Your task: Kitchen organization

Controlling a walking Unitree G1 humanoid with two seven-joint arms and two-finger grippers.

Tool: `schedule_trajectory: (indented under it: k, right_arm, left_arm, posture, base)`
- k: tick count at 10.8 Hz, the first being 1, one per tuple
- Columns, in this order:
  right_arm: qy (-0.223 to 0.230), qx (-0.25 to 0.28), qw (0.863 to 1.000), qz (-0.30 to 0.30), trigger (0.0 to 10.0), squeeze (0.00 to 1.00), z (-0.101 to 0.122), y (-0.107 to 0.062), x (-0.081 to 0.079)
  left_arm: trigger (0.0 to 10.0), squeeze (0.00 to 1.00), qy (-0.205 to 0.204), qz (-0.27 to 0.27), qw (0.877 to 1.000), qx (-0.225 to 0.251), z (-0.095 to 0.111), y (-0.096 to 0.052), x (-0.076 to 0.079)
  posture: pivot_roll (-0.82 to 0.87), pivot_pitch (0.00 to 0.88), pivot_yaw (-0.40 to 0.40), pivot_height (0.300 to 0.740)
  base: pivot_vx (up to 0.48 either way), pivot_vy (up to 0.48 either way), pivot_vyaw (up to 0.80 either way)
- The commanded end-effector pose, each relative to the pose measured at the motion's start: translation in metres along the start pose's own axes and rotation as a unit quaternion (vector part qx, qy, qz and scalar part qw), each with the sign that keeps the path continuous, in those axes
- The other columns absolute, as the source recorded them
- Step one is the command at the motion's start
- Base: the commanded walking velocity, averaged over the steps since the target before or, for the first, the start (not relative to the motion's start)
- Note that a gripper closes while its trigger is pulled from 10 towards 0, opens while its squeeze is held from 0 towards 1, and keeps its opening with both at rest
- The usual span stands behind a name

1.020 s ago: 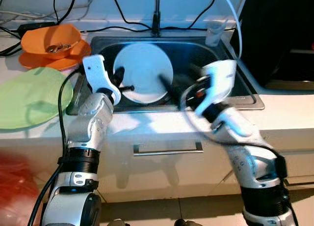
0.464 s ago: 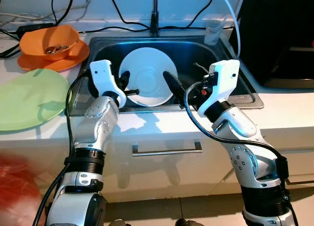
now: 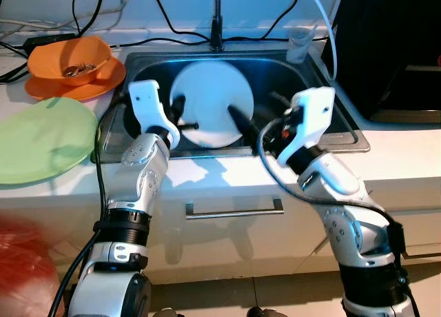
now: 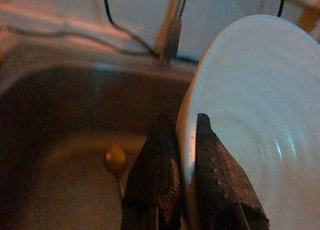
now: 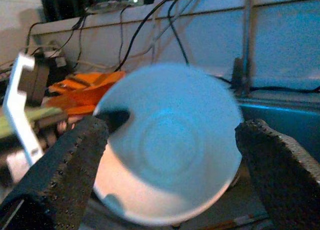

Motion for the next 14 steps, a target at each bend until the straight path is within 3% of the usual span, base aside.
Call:
schedule_trajectory:
  k: [1, 8, 12, 14]
  right_arm:
    - [0.000, 0.000, 1.000, 0.014, 10.0, 0.00, 0.002, -0.003, -0.005]
    - [0.000, -0.003, 0.999, 0.044, 10.0, 0.00, 0.001, -0.007, -0.014]
    - [-0.002, 0.016, 1.000, -0.008, 10.0, 0.00, 0.009, -0.007, 0.002]
    - [0.005, -0.010, 1.000, -0.012, 10.0, 0.00, 0.009, -0.009, -0.001]
  left_arm:
    - [0.0, 0.00, 0.004, -0.005, 0.999, 0.032, 0.011, -0.003, 0.005]
    - [0.0, 0.00, 0.015, -0.013, 0.999, 0.049, 0.008, -0.020, 0.015]
    - [0.0, 0.00, 0.028, -0.037, 0.997, 0.061, 0.020, -0.007, 0.024]
    - [0.0, 0.00, 0.043, -0.050, 0.996, 0.056, 0.021, 0.002, 0.027]
  posture:
    - [0.03, 0.030, 0.050, 0.740]
    - [0.03, 0.027, 0.065, 0.740]
    - [0.02, 0.041, 0.080, 0.740]
    - [0.00, 0.066, 0.093, 0.740]
  base:
    - [0.000, 0.000, 0.00]
    - [0.000, 0.000, 0.00]
    - [0.000, 0.000, 0.00]
    - [0.000, 0.000, 0.00]
Point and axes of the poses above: a point about 5 cm out from each wrist's last joint towards the gripper, its own y axis pointing out of the wrist towards the gripper, its own z axis along the axis of the wrist's last joint, x = y × z, the point moved 4 cm from there along y, pointing out of the wrist towards the gripper, and after that the axes turned 3 degrees about -y, right-handed, at the moved point
